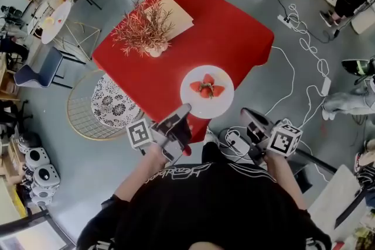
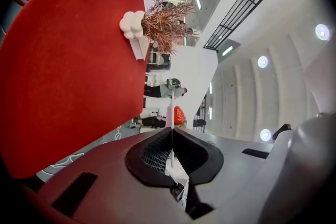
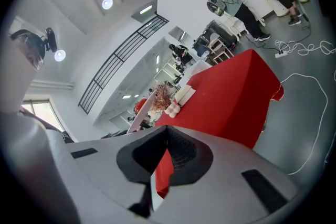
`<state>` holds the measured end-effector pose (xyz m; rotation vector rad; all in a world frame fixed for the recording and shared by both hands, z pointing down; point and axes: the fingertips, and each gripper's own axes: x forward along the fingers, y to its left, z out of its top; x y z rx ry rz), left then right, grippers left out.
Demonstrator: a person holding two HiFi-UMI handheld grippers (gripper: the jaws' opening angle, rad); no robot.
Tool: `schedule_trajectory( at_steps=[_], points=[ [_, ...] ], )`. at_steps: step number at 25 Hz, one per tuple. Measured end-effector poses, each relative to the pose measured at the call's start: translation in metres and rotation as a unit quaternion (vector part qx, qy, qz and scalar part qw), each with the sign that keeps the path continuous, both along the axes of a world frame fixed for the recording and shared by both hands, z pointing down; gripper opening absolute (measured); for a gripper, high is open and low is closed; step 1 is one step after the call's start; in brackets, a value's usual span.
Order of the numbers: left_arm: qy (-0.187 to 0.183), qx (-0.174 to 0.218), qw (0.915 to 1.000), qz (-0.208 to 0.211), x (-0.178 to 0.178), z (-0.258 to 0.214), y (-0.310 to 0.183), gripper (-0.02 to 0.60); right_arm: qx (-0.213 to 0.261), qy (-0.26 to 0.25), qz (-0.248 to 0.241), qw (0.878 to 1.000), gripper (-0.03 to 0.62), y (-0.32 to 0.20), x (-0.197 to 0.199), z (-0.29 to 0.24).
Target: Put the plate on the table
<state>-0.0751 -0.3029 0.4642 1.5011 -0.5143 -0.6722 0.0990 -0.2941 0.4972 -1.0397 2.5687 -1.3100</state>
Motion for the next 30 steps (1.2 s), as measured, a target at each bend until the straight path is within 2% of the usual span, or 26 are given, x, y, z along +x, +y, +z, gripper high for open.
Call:
schedule_trajectory(
  at_steps=[8,14,17,23,30],
  points=[
    [-0.001,0.009,0.9999,-0.012,-0.001,0.008,-0.028,0.014,-0.022,-0.015,-0.001,1.000,0.008,-0.010,0.000,0.015],
    [-0.004,-0.002,0.9998,-0.020,0.006,0.016,-0.053,0.014,-0.043,-0.027,0.017,0.999,0.008,-0.014,0.011,0.021],
    [-0.023,-0.003,0.9994,-0.025,0.008,0.029,-0.068,0.014,-0.050,-0.034,0.022,0.998,0.008,-0.020,0.013,0.023],
    [-0.047,-0.042,0.9973,-0.039,0.004,0.078,-0.096,0.014,-0.047,-0.028,0.003,0.999,0.008,-0.028,0.005,0.026],
    [-0.076,-0.087,0.9917,-0.057,-0.010,0.131,-0.117,0.014,-0.060,-0.027,0.005,0.998,0.008,-0.037,0.007,0.032]
  ],
)
